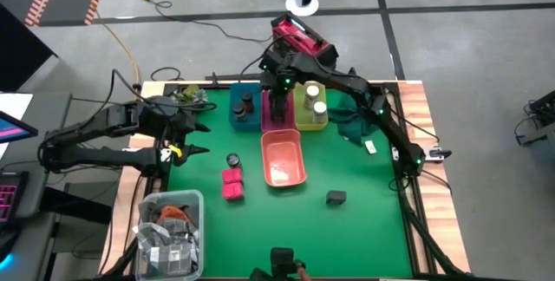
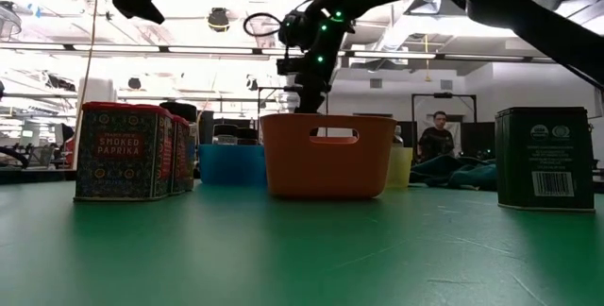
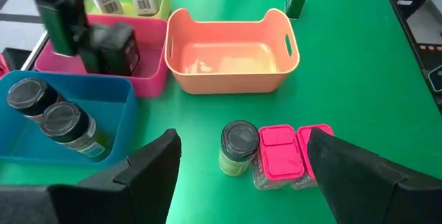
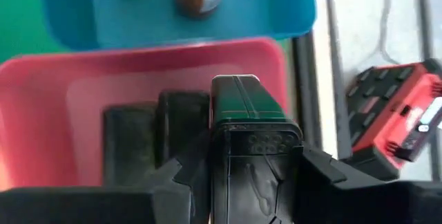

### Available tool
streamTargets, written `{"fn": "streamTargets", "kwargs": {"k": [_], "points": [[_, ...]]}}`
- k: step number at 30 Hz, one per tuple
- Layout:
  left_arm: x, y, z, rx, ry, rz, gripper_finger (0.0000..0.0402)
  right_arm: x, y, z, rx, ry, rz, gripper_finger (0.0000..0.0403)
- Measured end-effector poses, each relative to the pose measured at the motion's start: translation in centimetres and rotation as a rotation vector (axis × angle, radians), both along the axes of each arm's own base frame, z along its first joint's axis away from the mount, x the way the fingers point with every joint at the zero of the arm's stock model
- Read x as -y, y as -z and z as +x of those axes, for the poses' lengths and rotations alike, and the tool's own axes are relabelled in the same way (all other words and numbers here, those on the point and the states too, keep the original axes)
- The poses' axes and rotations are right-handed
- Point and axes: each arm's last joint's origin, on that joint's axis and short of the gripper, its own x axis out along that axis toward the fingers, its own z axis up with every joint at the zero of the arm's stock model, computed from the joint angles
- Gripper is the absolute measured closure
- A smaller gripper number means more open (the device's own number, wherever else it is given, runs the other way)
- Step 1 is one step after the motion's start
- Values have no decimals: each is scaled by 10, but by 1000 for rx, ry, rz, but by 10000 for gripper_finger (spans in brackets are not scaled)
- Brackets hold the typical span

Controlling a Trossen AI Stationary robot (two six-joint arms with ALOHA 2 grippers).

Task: Sort spices by type
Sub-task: Put the top black seasoning can into the pink bin, then put the black seasoning can into the pink bin

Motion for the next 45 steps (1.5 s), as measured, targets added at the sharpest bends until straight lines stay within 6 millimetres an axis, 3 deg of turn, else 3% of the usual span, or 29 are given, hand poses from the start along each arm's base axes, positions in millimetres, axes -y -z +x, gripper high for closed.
{"fn": "streamTargets", "kwargs": {"k": [17, 27, 32, 45], "points": [[0, 0, 0, -4, -5, -2, 100, 17, 4, -7, 30, -15, 51, 235], [0, 0, 0, -4, -9, -3, 100, 31, 33, -6, -27, 2, 71, 235], [0, 0, 0, -5, -9, -4, 100, 38, 35, -9, -24, 31, 75, 235], [0, 1, -1, -11, -11, -9, 100, 42, 34, -10, -8, 40, 76, 154]]}}
